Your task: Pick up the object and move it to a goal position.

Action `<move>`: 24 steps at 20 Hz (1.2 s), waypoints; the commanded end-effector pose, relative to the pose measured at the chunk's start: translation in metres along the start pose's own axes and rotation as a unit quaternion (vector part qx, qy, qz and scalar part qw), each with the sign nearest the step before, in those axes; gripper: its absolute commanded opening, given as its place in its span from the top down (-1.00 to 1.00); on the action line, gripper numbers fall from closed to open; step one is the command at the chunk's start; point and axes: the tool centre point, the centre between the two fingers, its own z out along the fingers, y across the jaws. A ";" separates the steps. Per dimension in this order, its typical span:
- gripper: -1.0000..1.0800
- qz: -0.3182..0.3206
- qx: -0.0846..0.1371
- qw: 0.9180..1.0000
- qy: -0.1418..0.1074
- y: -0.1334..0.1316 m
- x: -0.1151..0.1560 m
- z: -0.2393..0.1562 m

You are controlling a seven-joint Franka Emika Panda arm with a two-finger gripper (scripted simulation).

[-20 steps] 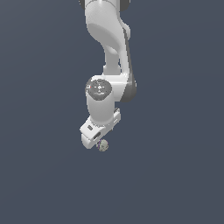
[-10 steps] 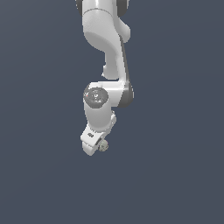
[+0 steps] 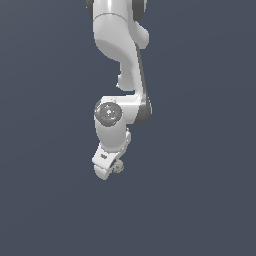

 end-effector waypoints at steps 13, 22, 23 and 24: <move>-0.92 -0.002 0.000 1.000 0.000 -0.001 0.000 0.049; 1.00 -0.002 0.000 1.000 0.000 0.000 0.000 0.050; 1.00 -0.002 0.000 1.000 0.000 0.000 0.000 0.050; 1.00 -0.002 0.000 1.000 0.000 0.000 0.000 0.050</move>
